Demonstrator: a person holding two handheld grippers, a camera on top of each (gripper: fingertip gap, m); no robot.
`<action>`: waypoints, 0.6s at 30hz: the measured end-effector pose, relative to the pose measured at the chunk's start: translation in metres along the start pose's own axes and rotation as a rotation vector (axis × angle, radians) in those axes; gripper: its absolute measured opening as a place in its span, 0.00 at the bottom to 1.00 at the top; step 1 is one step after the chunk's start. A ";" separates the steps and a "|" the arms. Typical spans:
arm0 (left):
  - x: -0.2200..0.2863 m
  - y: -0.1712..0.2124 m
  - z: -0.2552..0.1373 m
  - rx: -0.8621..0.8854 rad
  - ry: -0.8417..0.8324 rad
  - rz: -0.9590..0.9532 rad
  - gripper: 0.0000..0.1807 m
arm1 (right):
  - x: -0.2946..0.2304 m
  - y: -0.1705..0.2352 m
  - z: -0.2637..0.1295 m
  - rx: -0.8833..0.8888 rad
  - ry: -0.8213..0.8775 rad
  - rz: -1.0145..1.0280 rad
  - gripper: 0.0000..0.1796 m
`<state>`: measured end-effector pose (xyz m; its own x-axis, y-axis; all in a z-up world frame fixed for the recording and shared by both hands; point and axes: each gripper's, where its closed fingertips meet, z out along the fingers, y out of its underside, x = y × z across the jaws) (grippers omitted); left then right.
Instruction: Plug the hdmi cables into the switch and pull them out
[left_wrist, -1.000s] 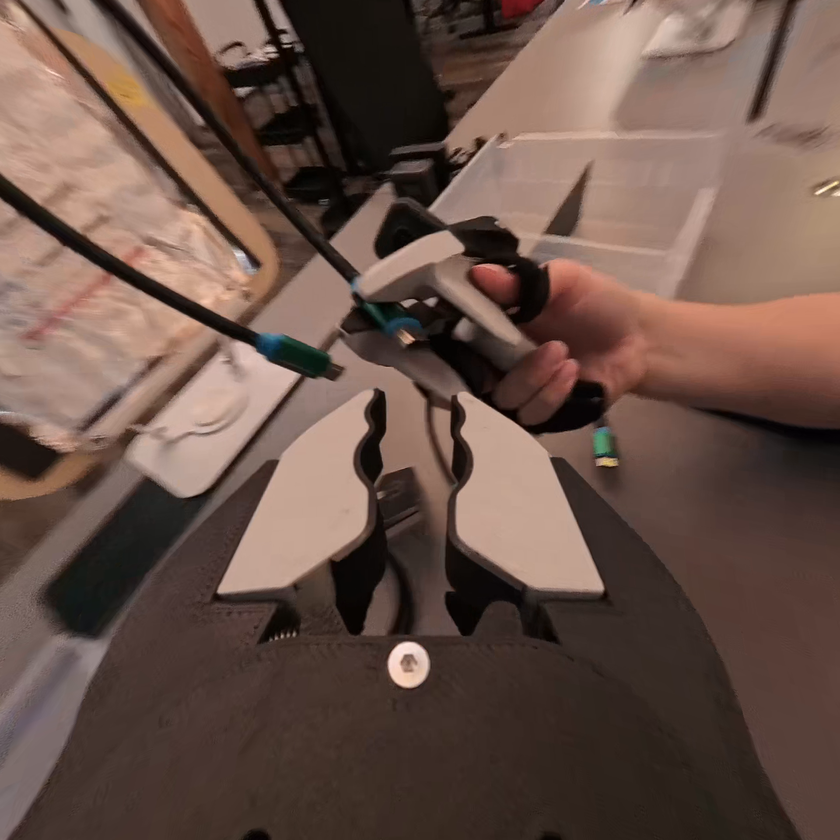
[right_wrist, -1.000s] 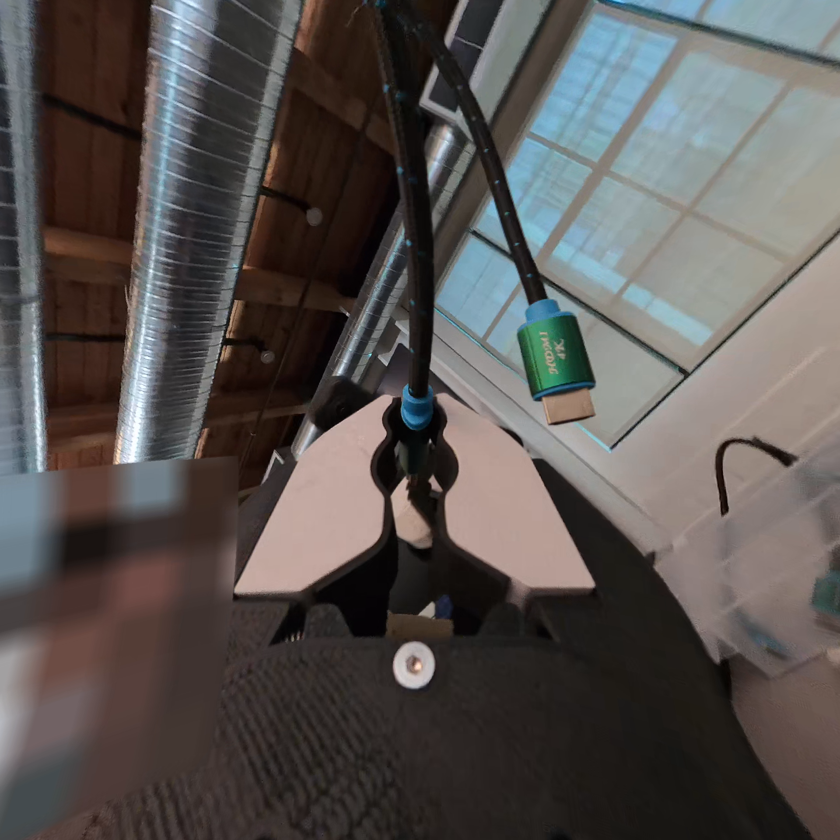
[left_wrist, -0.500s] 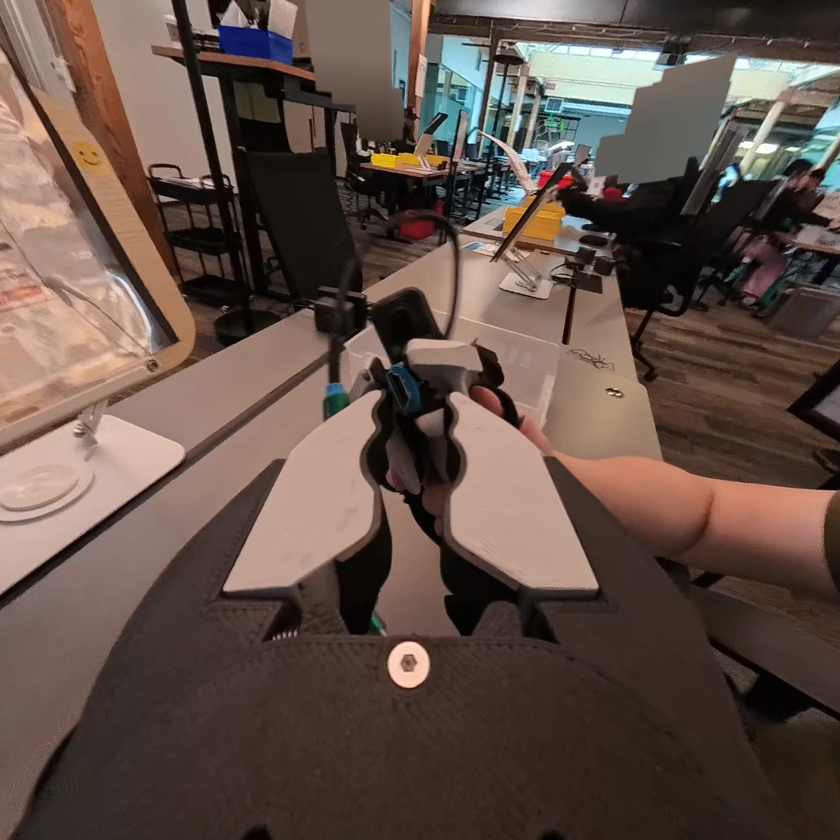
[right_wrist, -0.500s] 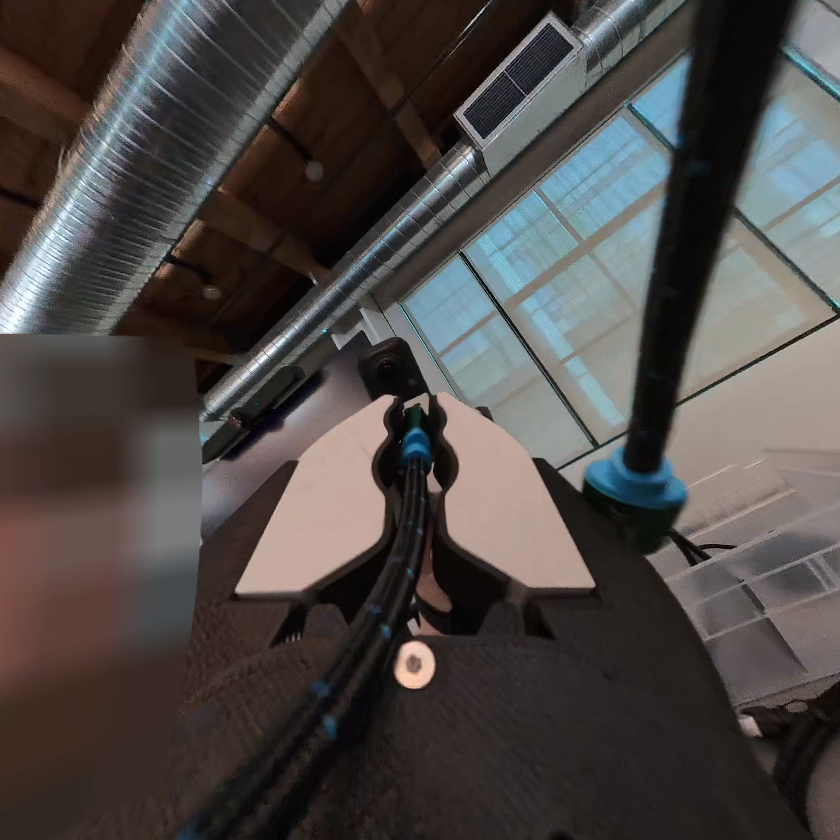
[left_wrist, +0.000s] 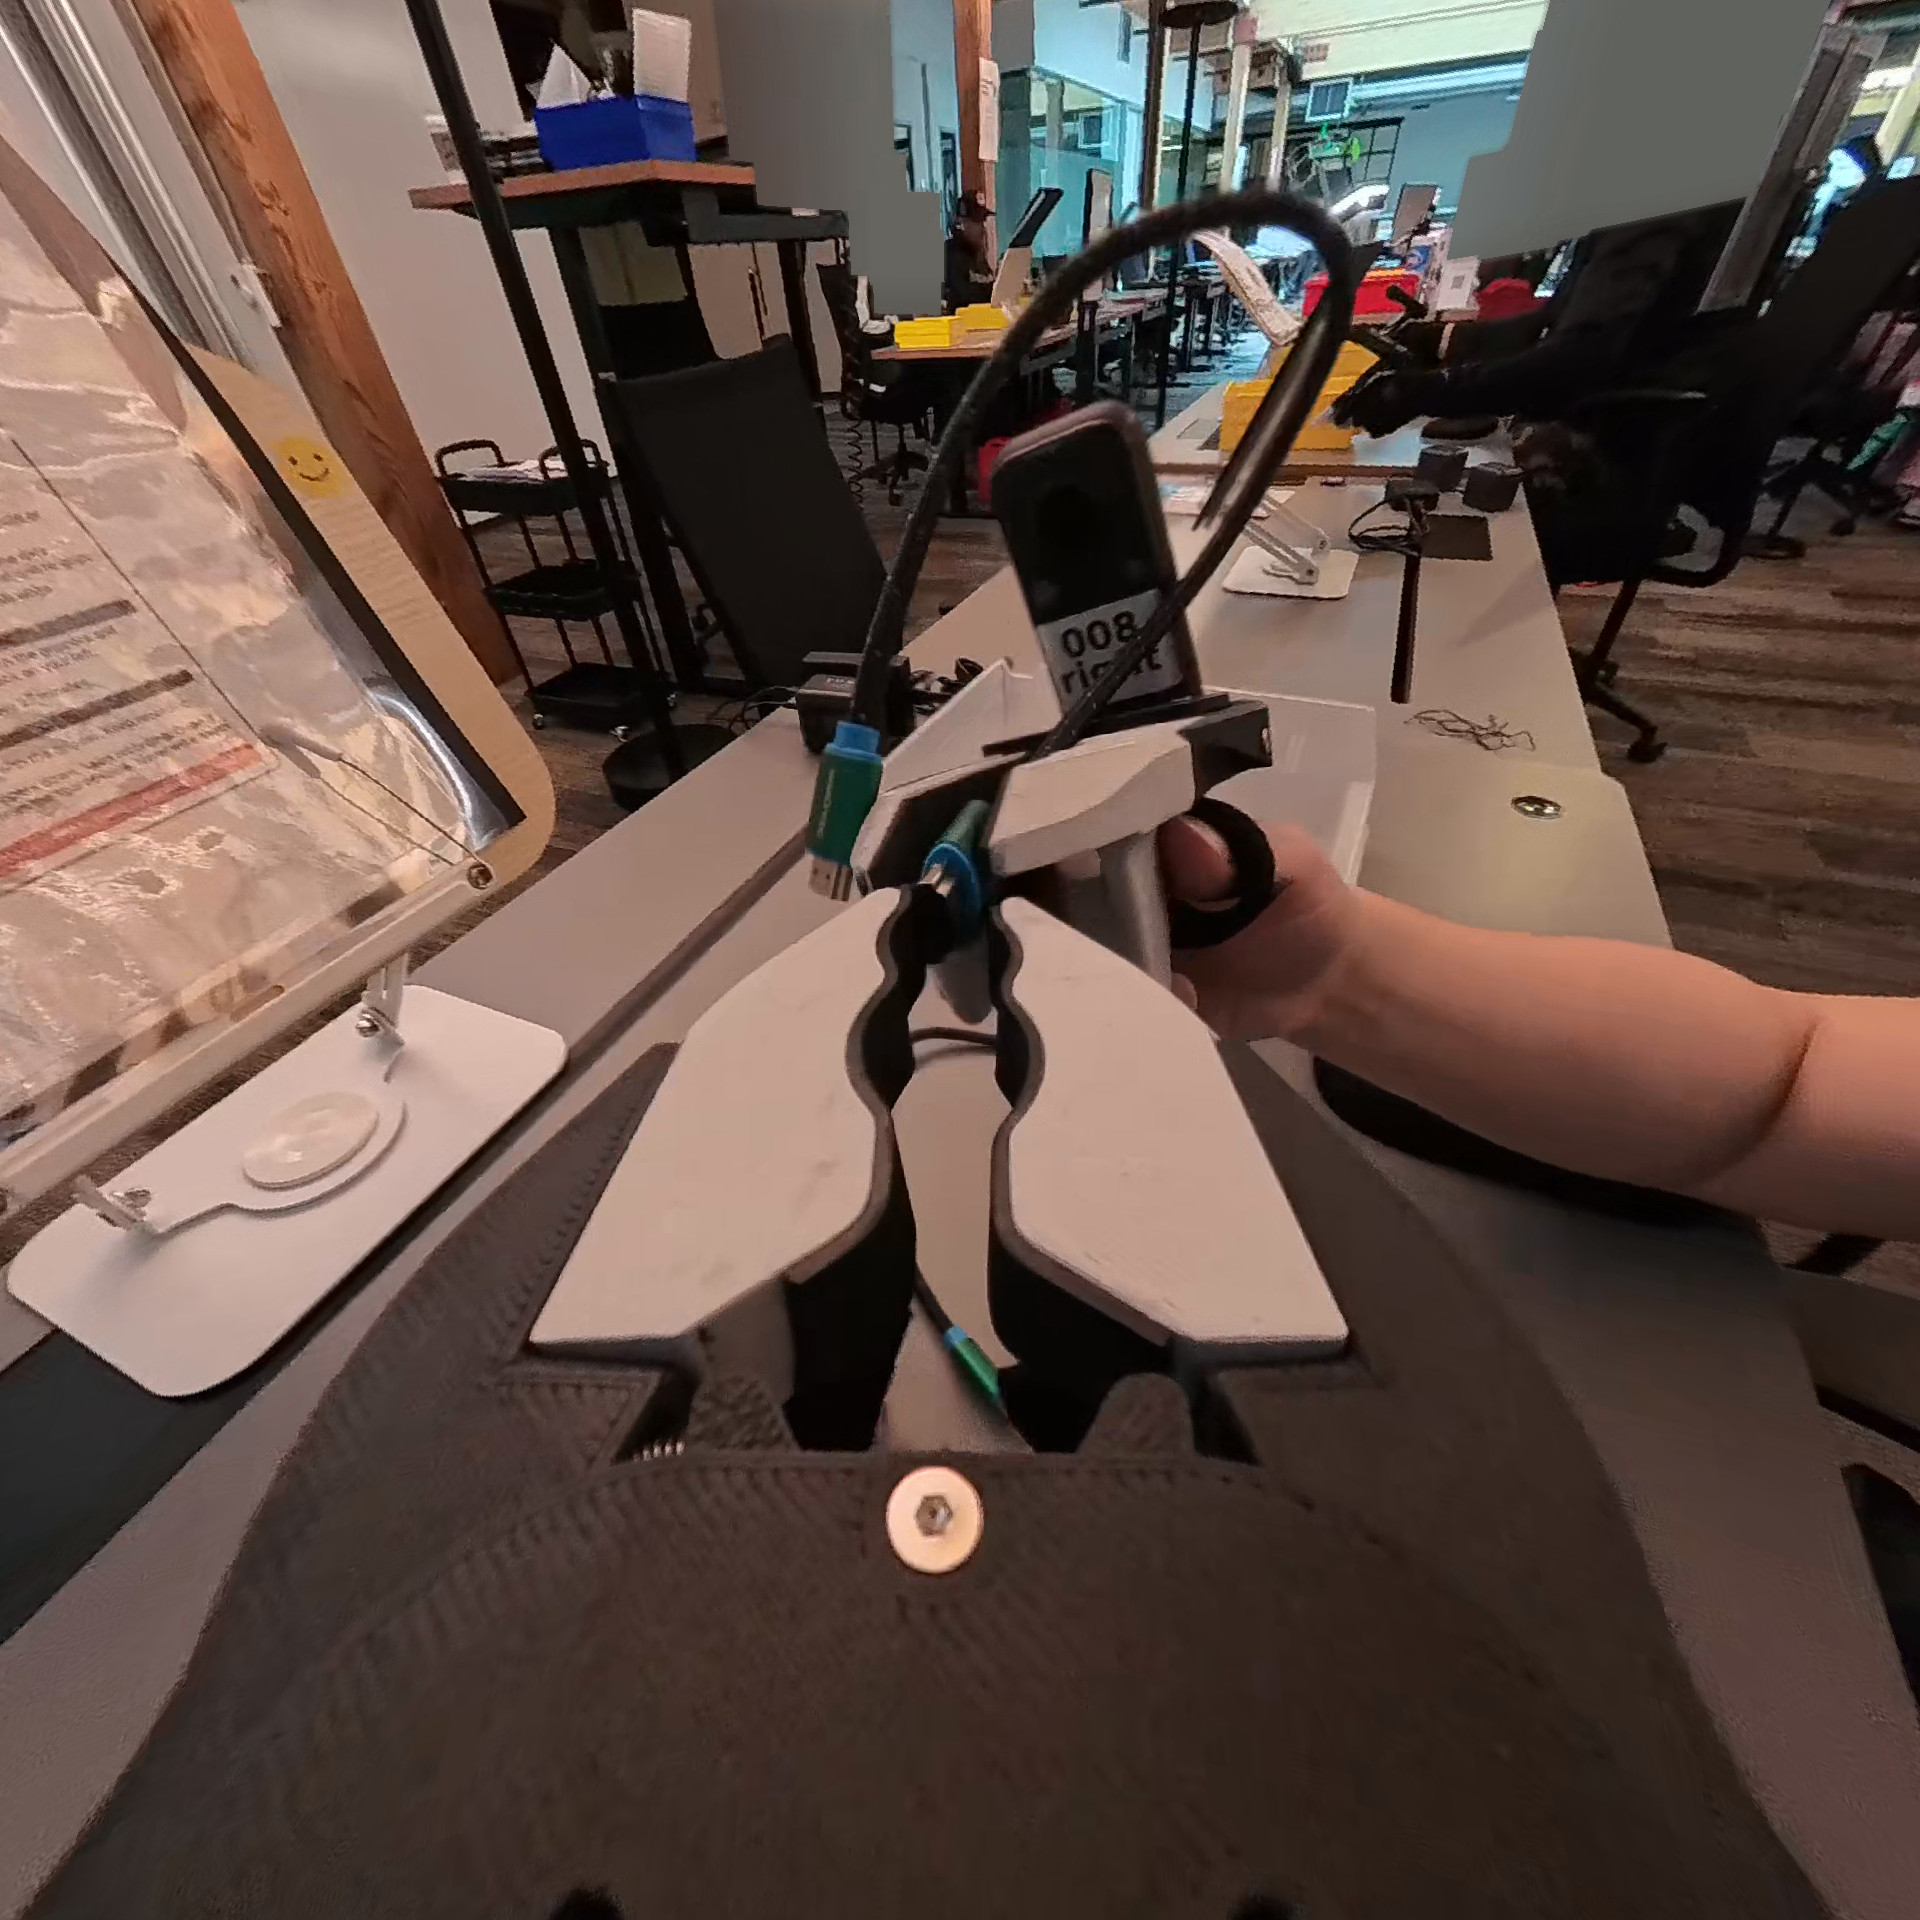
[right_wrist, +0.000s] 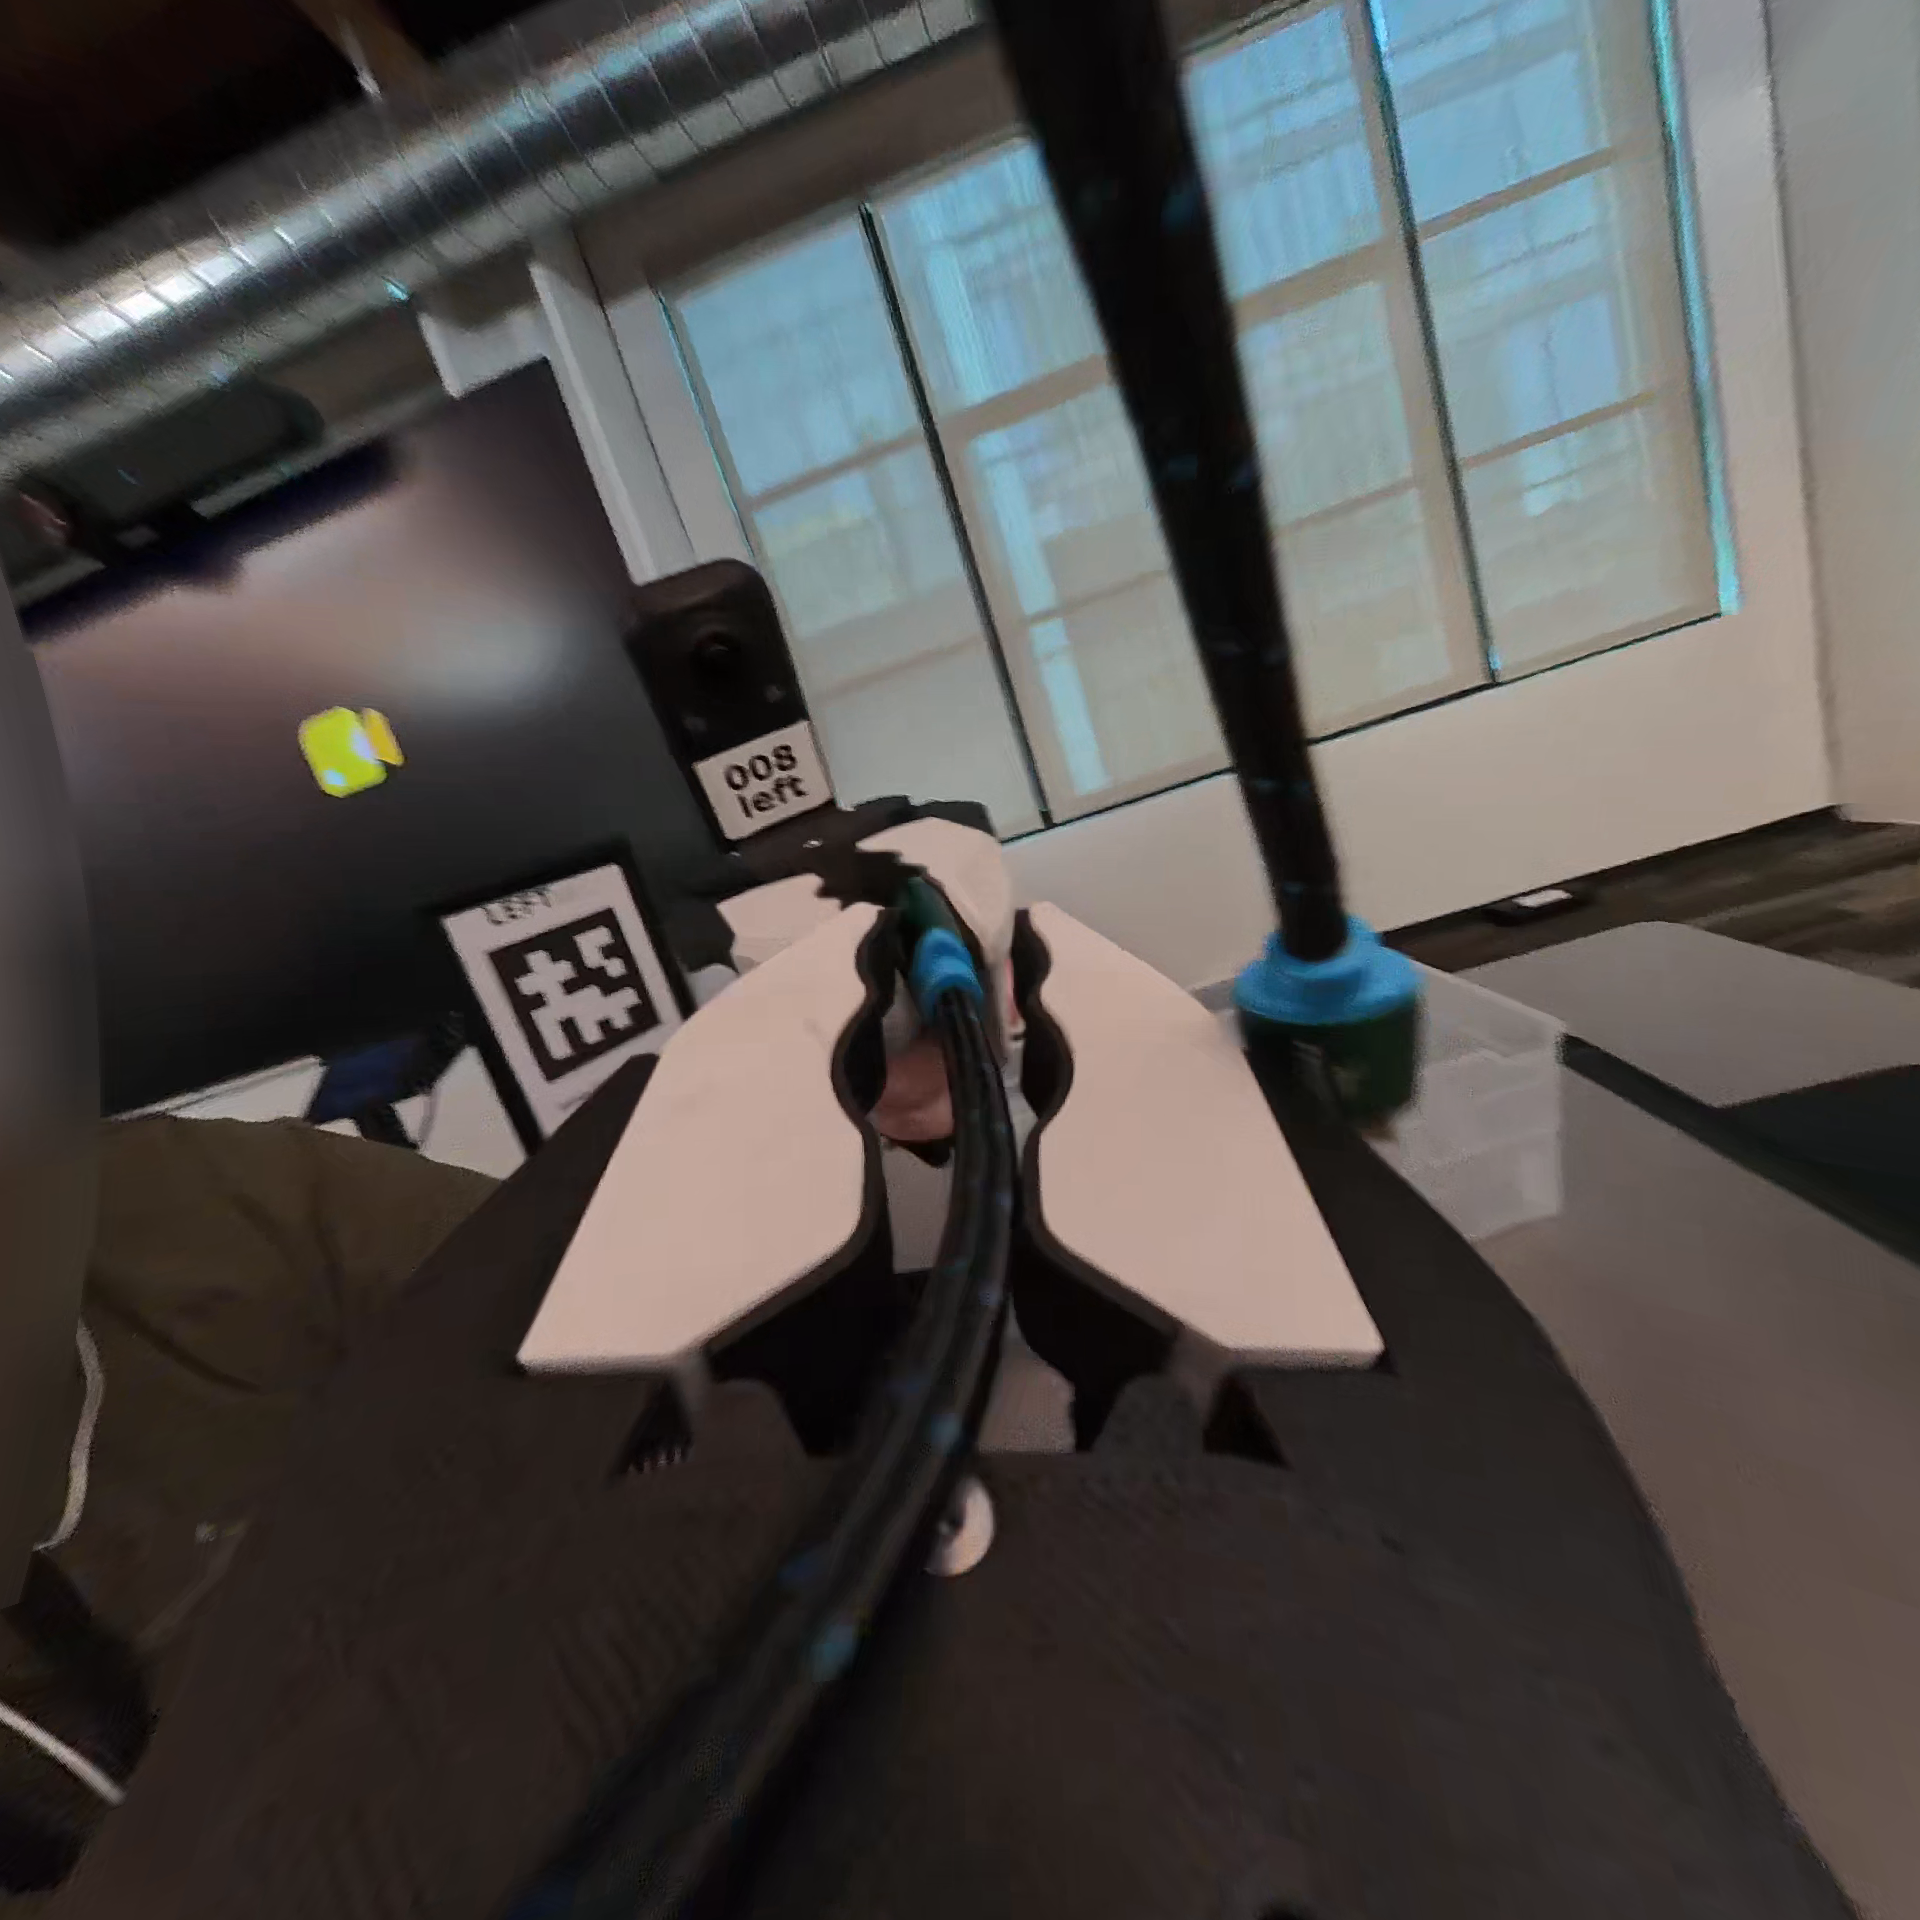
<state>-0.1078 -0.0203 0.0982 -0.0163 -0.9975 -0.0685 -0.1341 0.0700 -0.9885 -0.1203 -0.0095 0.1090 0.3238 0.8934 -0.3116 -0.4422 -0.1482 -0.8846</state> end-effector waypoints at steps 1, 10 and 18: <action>-0.002 -0.001 -0.002 0.003 -0.012 0.011 0.06 | 0.004 -0.001 -0.002 -0.009 0.031 -0.019 0.14; 0.009 -0.002 -0.010 0.001 0.088 0.083 0.07 | -0.011 0.002 -0.009 -0.044 -0.105 -0.072 0.06; 0.019 0.007 -0.010 -0.058 0.119 0.196 0.07 | -0.017 0.016 -0.009 -0.122 -0.115 -0.268 0.06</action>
<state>-0.1187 -0.0387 0.0915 -0.1636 -0.9573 -0.2383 -0.1731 0.2656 -0.9484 -0.1255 -0.0309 0.0969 0.3152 0.9487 -0.0263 -0.2482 0.0556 -0.9671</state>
